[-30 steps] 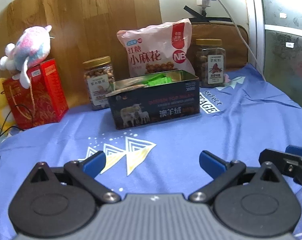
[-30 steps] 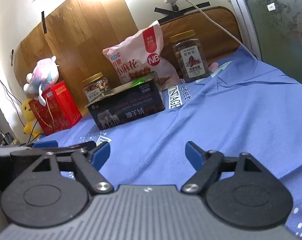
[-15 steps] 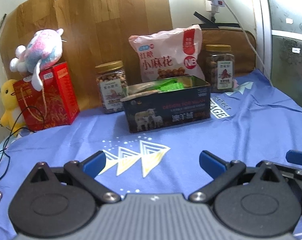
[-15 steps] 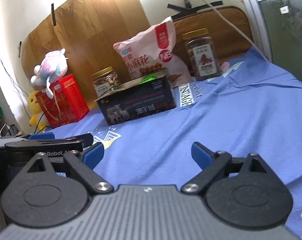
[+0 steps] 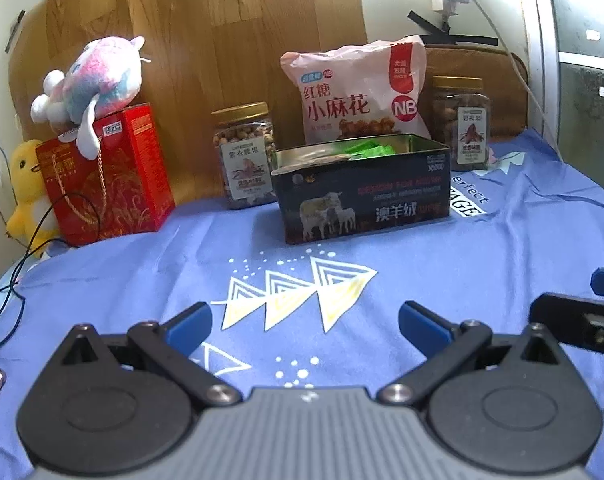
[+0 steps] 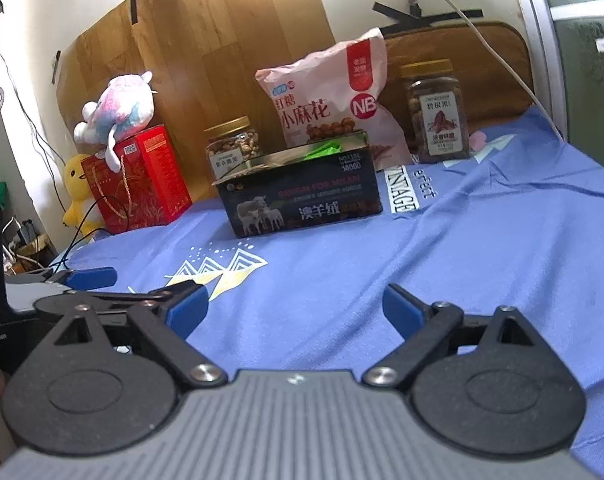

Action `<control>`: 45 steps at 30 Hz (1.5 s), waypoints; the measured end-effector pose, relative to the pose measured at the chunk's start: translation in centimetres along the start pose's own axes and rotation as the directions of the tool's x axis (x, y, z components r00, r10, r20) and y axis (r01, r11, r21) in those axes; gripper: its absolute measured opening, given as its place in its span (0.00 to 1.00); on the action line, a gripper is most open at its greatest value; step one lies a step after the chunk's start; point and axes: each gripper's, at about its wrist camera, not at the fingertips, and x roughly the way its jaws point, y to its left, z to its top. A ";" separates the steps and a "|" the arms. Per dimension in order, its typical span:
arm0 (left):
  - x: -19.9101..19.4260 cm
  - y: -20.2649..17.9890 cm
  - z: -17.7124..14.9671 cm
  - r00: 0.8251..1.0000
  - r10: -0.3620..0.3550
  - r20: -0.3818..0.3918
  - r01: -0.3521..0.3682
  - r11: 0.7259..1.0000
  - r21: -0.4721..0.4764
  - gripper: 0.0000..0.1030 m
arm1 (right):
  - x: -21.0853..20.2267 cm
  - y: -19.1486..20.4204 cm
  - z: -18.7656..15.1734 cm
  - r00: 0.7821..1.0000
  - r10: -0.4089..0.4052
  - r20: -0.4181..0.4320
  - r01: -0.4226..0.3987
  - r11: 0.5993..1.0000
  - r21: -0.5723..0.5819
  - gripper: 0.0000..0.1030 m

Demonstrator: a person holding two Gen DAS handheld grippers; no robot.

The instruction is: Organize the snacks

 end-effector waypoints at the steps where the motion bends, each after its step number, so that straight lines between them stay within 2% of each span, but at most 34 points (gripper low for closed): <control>1: 0.1 -0.1 0.0 1.000 -0.005 -0.001 0.005 1.000 0.004 1.00 | 0.1 0.2 0.0 1.000 -0.013 -0.003 0.013 1.000 -0.008 0.93; 7: 0.1 -0.2 0.1 1.000 -0.027 -0.007 0.027 1.000 0.001 1.00 | 0.4 0.3 0.2 0.999 -0.041 -0.007 0.041 0.999 0.000 0.93; 15: -0.5 -0.5 0.1 0.999 -0.043 -0.032 0.043 0.999 0.001 1.00 | -0.4 0.0 0.1 1.000 -0.027 0.000 0.027 1.000 0.013 0.93; 24: -0.2 -1.1 1.1 0.990 -0.054 -0.133 0.052 0.998 -0.018 1.00 | -2.4 -1.4 0.2 0.999 -0.030 0.022 0.029 0.997 0.066 0.93; 31: -0.3 -1.5 1.6 0.991 -0.006 -0.136 0.005 1.000 -0.010 1.00 | -2.8 -2.0 0.1 0.999 -0.027 0.038 0.023 0.996 0.088 0.94; 45: -0.6 -2.2 2.6 0.993 -0.008 -0.116 0.008 1.000 0.007 1.00 | -3.1 -2.4 0.0 0.998 -0.036 0.049 0.032 0.995 0.090 0.94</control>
